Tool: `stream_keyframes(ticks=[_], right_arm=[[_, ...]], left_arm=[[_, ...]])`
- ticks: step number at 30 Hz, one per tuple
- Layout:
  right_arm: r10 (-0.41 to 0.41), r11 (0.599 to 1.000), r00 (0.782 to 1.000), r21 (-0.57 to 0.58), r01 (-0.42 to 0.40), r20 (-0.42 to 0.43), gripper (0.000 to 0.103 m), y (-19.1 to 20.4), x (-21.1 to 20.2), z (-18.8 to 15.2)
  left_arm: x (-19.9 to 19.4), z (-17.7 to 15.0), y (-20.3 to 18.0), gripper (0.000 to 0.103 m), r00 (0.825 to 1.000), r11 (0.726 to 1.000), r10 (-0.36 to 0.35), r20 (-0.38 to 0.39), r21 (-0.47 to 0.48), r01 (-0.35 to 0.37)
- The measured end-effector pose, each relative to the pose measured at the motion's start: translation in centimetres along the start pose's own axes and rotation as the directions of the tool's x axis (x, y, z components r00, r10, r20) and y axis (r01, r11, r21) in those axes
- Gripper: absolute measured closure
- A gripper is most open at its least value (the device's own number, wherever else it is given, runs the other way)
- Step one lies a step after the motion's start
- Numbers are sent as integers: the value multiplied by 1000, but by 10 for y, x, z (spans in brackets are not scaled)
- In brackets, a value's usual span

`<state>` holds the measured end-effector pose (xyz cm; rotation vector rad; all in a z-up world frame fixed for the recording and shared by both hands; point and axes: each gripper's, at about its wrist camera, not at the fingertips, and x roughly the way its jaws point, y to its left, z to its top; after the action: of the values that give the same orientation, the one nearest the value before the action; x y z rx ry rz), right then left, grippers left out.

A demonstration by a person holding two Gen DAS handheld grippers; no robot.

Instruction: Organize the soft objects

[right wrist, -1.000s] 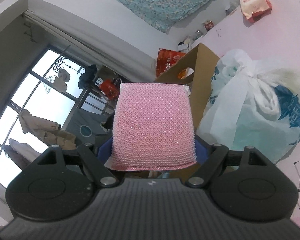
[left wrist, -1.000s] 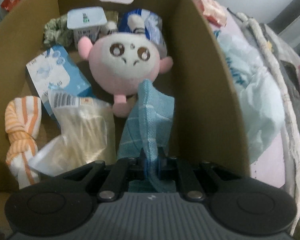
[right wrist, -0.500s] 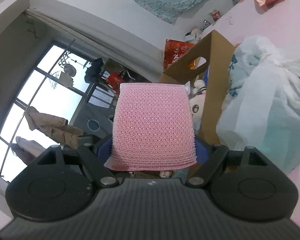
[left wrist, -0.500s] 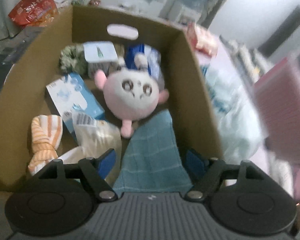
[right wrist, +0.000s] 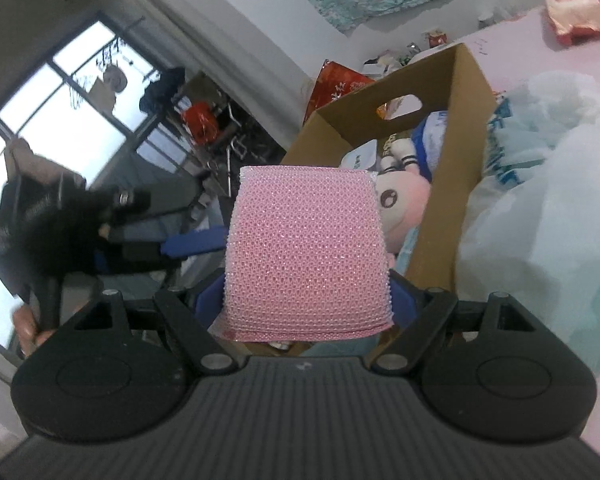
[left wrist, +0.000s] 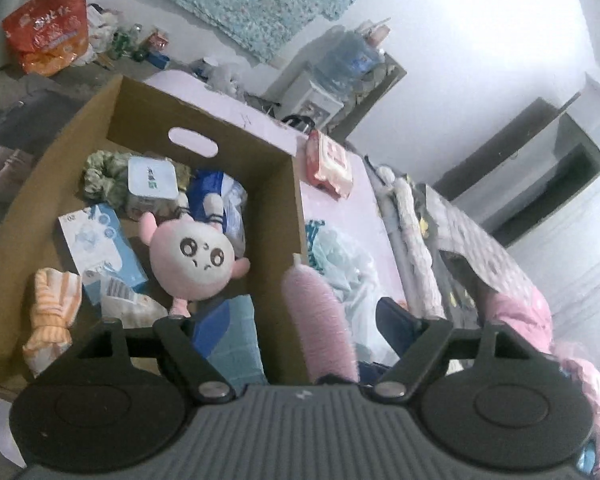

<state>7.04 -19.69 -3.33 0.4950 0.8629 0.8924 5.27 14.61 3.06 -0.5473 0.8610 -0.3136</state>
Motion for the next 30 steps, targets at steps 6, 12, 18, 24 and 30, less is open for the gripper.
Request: stream_keyframes(ticks=[6, 12, 18, 24, 30], right_arm=[[-10, 999, 1000, -52, 10, -3, 22, 13, 11, -7], [-36, 997, 999, -74, 37, 9, 22, 14, 11, -9], [-61, 992, 997, -104, 65, 36, 13, 11, -7, -5], [-114, 991, 989, -64, 121, 98, 12, -11, -43, -4], [-135, 991, 982, 2, 136, 133, 12, -34, -65, -8]], left_arm=[[30, -5, 6, 54, 997, 999, 37, -67, -15, -38], [39, -2, 6, 66, 996, 998, 52, -74, -26, -54], [43, 17, -6, 68, 995, 996, 87, -57, 27, -85], [76, 54, -19, 68, 982, 974, 176, -73, 157, -163], [136, 79, -33, 68, 945, 908, 293, -144, 353, -227]])
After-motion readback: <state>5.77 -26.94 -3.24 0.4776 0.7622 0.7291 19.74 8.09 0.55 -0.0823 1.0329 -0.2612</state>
